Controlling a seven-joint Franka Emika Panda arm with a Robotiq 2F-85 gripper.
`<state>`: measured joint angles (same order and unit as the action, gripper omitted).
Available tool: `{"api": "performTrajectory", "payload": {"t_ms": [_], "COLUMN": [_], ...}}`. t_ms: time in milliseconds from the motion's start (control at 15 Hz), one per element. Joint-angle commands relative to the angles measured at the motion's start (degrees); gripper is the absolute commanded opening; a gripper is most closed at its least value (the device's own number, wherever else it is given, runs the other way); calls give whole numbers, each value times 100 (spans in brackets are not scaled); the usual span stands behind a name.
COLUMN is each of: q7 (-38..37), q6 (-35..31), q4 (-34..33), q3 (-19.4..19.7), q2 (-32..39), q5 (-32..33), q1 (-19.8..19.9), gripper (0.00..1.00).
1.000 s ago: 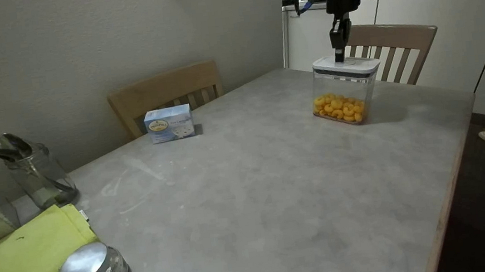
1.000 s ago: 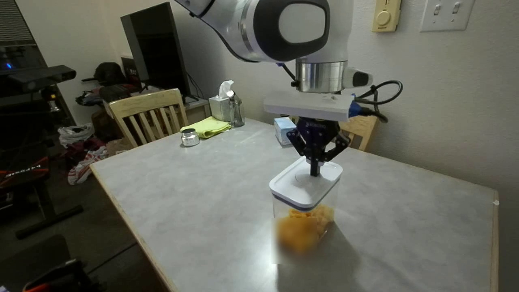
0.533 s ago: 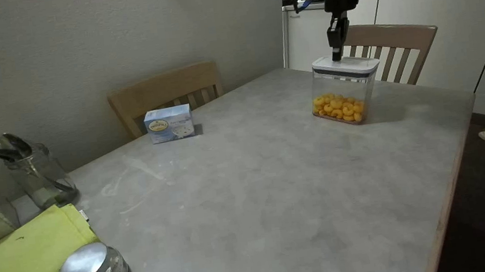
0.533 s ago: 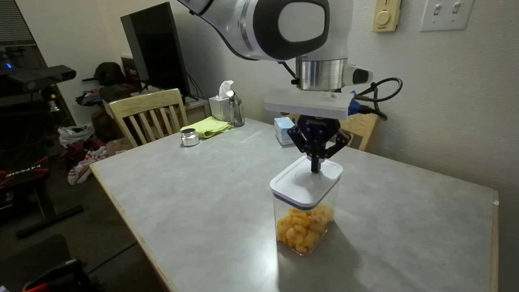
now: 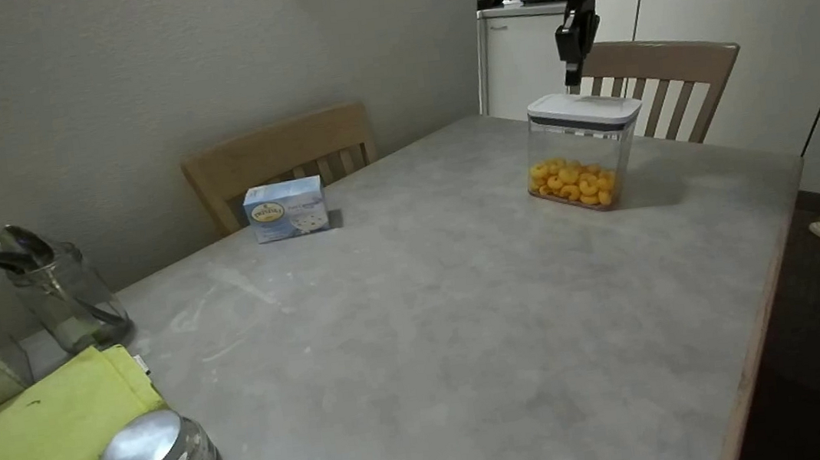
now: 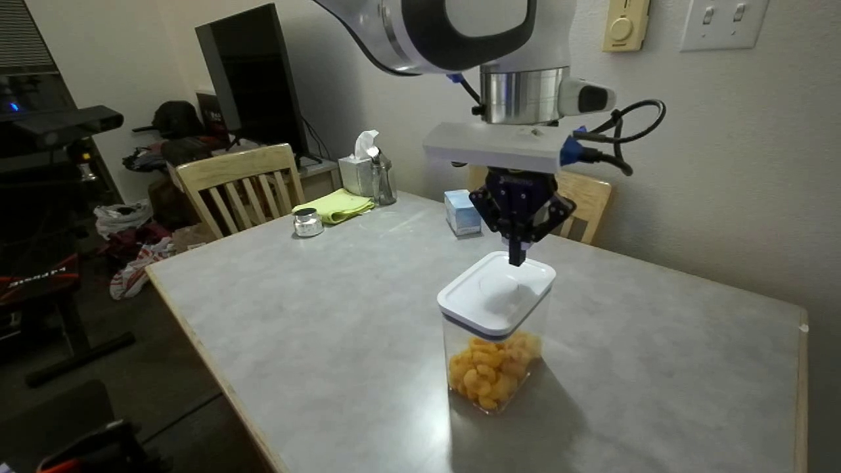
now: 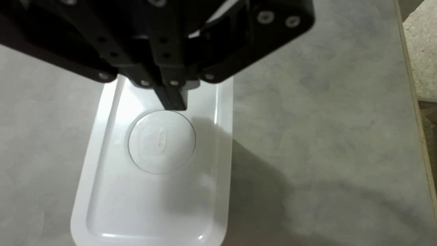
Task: Press the button on the white lid then put the lid on the table
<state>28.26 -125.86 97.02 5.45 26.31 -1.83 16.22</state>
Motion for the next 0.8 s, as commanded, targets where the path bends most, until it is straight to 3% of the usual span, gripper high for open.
{"api": "performTrajectory", "payload": {"t_ms": [0, 733], "q7": [-123, -60], "q6": [81, 354], "q4": [310, 402], "q3": [-31, -38], "q2": [-261, 8], "q5": [-130, -240], "q1": [102, 123], "gripper": [0, 0]}}
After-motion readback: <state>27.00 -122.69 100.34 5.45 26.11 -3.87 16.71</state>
